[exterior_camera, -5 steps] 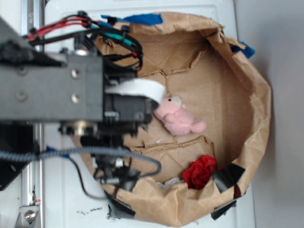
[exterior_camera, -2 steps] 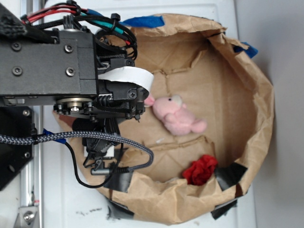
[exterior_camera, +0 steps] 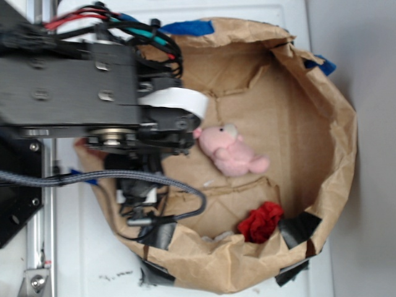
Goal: Grab the green sponge.
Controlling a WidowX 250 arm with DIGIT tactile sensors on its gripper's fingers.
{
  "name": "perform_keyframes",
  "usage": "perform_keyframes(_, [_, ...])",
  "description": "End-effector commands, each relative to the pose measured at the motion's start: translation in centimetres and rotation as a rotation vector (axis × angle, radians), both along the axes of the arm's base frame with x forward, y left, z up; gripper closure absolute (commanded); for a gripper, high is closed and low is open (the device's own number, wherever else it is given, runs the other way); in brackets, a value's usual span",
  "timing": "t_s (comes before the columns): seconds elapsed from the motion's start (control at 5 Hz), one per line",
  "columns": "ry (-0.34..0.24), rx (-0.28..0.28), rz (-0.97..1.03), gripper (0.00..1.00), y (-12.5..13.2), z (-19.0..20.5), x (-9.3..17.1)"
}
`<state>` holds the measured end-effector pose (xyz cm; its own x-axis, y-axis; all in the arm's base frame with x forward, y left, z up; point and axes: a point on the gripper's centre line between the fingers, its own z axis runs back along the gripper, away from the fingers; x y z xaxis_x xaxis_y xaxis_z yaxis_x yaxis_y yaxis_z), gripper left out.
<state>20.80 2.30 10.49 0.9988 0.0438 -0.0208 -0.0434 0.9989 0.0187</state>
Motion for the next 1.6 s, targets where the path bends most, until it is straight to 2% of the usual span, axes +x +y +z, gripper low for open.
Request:
perform_keyframes(0.0, [-0.058, -0.028, 0.093, 0.00, 0.6, 2.1, 3.2])
perform_keyframes(0.6, [-0.030, 0.038, 0.030, 0.00, 0.0, -0.9, 0.5])
perform_keyframes(1.4, [-0.003, 0.081, 0.029, 0.00, 0.9, -3.2, -0.3])
